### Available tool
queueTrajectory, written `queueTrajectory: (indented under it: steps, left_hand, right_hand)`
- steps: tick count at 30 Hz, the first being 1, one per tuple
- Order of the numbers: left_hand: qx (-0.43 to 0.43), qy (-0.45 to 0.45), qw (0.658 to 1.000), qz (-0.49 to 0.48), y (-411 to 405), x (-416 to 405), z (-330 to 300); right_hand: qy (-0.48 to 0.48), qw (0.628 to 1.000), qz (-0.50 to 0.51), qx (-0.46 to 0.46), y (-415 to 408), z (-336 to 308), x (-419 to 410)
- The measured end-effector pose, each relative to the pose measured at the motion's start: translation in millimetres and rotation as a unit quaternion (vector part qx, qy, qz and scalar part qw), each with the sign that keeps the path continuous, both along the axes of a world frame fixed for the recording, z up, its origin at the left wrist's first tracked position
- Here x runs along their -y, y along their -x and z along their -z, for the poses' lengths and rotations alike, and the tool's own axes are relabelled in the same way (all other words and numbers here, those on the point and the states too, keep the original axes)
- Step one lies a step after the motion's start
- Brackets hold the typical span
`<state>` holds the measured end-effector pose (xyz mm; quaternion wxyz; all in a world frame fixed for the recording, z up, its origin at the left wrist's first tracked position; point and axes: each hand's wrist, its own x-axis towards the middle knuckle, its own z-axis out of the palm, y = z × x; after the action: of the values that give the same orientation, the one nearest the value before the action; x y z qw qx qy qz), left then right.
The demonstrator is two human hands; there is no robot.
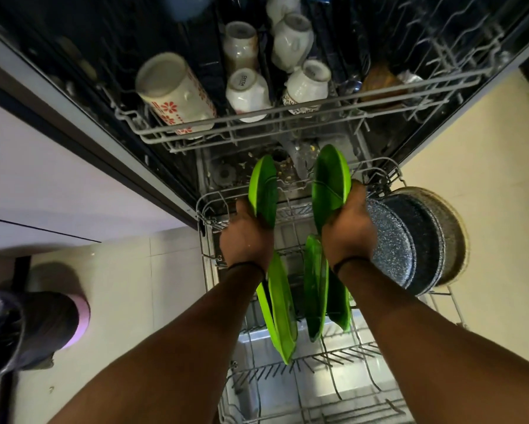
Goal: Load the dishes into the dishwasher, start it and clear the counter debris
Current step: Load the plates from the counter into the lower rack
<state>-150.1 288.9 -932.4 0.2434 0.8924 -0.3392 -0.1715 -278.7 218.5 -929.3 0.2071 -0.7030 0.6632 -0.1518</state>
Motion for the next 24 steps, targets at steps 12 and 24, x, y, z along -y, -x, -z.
queueTrajectory:
  steps: [12,24]
  left_hand:
    - [-0.018,-0.022,1.0,-0.003,28.7,-7.4,-1.2]
    - [-0.001,-0.029,1.0,-0.001,38.6,6.8,23.9]
  right_hand:
    - [-0.024,0.999,0.04,0.014,41.9,-13.1,8.3]
    - [-0.017,0.999,0.004,-0.027,31.1,38.9,25.0]
